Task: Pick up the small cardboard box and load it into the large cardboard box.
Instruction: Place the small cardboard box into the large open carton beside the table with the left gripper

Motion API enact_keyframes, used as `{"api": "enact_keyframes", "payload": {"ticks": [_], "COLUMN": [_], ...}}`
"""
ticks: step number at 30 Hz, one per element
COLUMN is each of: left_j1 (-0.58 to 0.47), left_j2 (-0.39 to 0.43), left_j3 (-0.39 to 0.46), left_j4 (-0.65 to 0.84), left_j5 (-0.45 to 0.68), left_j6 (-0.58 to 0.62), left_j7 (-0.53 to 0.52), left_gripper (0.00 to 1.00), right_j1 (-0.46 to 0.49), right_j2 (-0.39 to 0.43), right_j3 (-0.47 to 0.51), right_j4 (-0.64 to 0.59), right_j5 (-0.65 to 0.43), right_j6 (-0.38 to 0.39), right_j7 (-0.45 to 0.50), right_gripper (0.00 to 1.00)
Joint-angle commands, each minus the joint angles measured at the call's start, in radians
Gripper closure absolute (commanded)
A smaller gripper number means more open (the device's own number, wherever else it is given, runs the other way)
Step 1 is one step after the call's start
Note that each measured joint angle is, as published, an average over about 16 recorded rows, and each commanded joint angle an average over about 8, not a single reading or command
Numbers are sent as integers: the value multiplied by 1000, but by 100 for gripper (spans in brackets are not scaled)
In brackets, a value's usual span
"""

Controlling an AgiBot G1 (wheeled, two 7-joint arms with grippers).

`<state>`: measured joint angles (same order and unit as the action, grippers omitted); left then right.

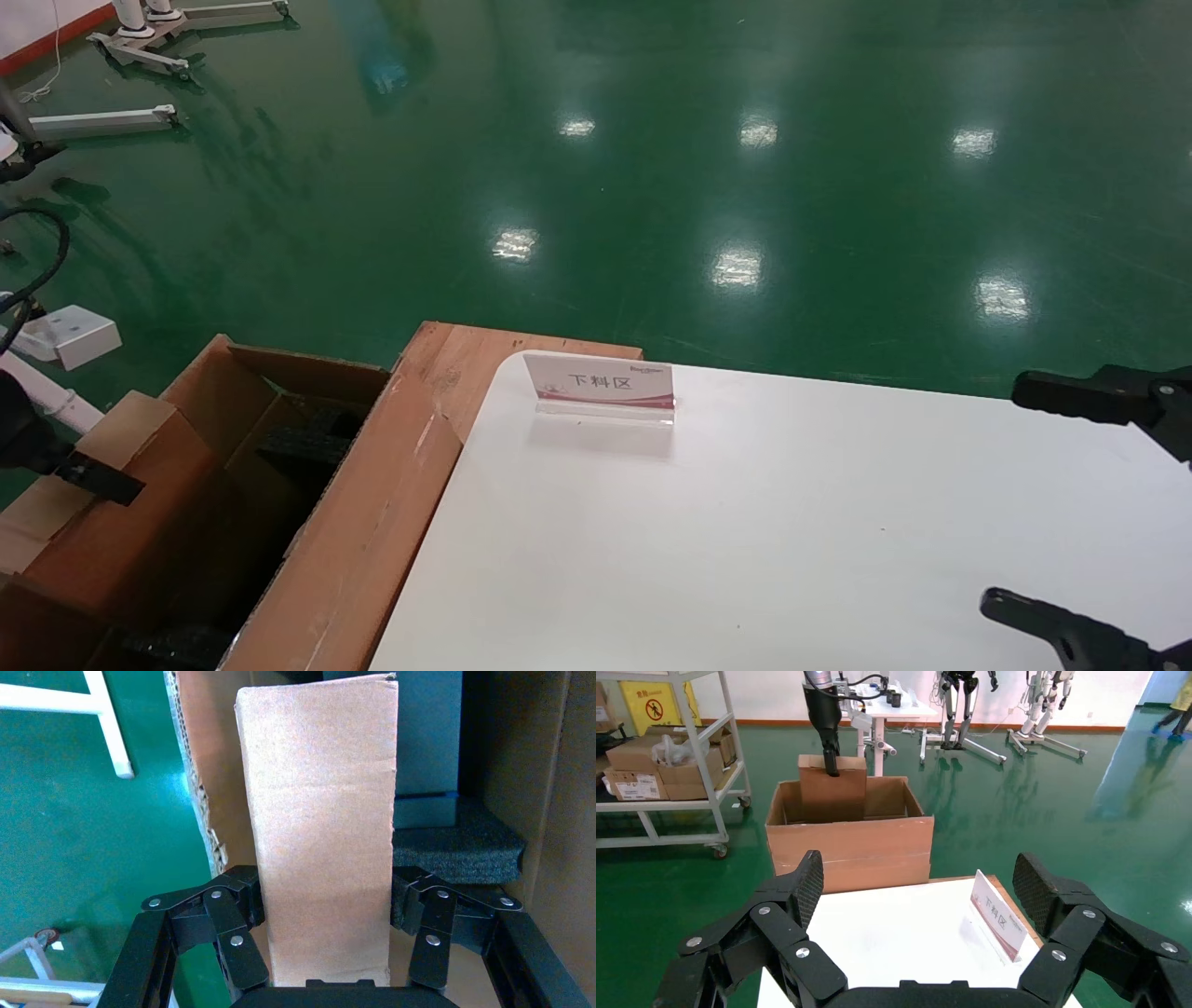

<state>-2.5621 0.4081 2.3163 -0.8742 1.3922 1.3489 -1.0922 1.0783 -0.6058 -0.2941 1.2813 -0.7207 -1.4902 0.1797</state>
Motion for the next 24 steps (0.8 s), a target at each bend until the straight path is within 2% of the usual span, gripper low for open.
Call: {"api": "enact_keyframes", "payload": {"ticks": [1, 24], "left_j1": [21, 253], "left_j2": [9, 113], "left_j3": [-1, -33], "left_j4": [20, 290], "left_j5": [-13, -163], "left_j6": [-12, -96], "left_j7": [10, 151], "left_gripper": [100, 100], "right_j1": [0, 0], "right_j2": [0, 1], "right_j3": [0, -1], "right_j4": [0, 0], "right_j5": [0, 1], "right_j6": [0, 1], "right_j7": [0, -1], "right_gripper": [0, 0]}}
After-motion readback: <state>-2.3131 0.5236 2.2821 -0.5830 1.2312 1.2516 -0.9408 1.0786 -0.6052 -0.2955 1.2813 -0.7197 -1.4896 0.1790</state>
